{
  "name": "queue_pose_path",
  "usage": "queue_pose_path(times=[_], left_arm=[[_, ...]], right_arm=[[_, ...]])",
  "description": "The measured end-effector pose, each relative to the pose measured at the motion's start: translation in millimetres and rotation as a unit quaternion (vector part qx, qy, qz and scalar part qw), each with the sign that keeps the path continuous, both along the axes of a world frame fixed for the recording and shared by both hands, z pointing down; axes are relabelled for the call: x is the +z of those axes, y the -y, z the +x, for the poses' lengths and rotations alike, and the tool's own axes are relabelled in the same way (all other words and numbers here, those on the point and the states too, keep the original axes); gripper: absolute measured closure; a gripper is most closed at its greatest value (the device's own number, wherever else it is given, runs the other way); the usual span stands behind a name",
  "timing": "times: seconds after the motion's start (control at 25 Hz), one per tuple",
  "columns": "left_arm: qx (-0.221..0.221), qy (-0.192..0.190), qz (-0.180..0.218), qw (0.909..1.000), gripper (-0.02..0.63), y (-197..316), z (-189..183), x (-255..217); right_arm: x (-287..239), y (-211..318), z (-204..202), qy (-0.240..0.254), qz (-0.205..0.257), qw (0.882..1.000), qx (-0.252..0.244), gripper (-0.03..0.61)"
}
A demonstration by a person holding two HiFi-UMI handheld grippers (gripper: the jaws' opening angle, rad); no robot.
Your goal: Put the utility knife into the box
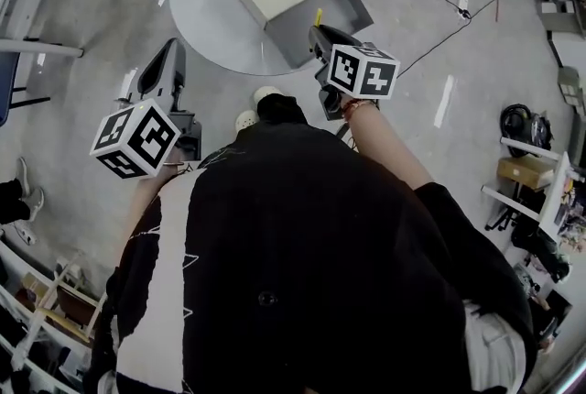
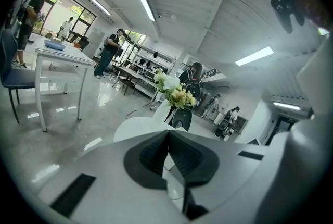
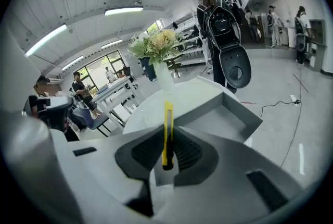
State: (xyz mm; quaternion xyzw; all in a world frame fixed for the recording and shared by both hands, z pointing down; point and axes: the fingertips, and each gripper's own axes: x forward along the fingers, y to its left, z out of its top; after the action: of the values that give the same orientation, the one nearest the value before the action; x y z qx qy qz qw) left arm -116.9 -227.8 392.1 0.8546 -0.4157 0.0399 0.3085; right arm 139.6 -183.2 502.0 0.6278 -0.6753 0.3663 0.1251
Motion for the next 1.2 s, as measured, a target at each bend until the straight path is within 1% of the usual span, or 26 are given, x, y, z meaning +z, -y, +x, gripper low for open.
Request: queue_pose_path(times=[0.16, 0.44, 0.56, 0.72, 0.8, 0.92, 1.08, 1.2], left_arm=[[-0.033, -0.001, -0.003, 0.9994, 0.601, 8.4, -7.7, -1.8], [-0.063, -0.004, -0.008, 0.998, 0.601, 17.7, -5.2, -8.3], [-0.072, -0.002, -0.009, 0.9973, 0.601, 19.5, -3.4, -8.0], [-0.092, 0.01, -0.012, 0.9956, 0.601, 20.3, -11.4, -8.7], [-0.105, 0.013, -0.013, 0.9943, 0.601, 20.8, -19.9, -10.0], [-0.12, 0.015, -0.012, 0.9927, 0.601, 20.7, -28.3, -12.6], [-0.127, 0.015, -0.011, 0.9917, 0.601, 22.2, -28.8, -14.0], [-0.129, 0.018, -0.012, 0.9914, 0.601, 26.3, -27.1, -13.8]], right_arm=[[16.2, 9.6, -2.2, -0.003, -0.023, 0.999, -0.038, 0.523], [49.3, 15.8, -4.5, -0.007, -0.106, 0.989, -0.104, 0.523], [61.4, 16.3, -1.1, -0.011, -0.127, 0.984, -0.123, 0.522], [67.0, 24.1, -2.2, 0.002, -0.138, 0.98, -0.144, 0.523], [71.4, 25.8, -6.3, -0.003, -0.15, 0.974, -0.17, 0.523], [80.8, 22.3, -10.5, -0.013, -0.183, 0.961, -0.208, 0.523], [85.2, 20.6, -12.4, -0.01, -0.207, 0.951, -0.23, 0.523], [86.8, 22.6, -11.6, -0.026, -0.219, 0.943, -0.251, 0.523]])
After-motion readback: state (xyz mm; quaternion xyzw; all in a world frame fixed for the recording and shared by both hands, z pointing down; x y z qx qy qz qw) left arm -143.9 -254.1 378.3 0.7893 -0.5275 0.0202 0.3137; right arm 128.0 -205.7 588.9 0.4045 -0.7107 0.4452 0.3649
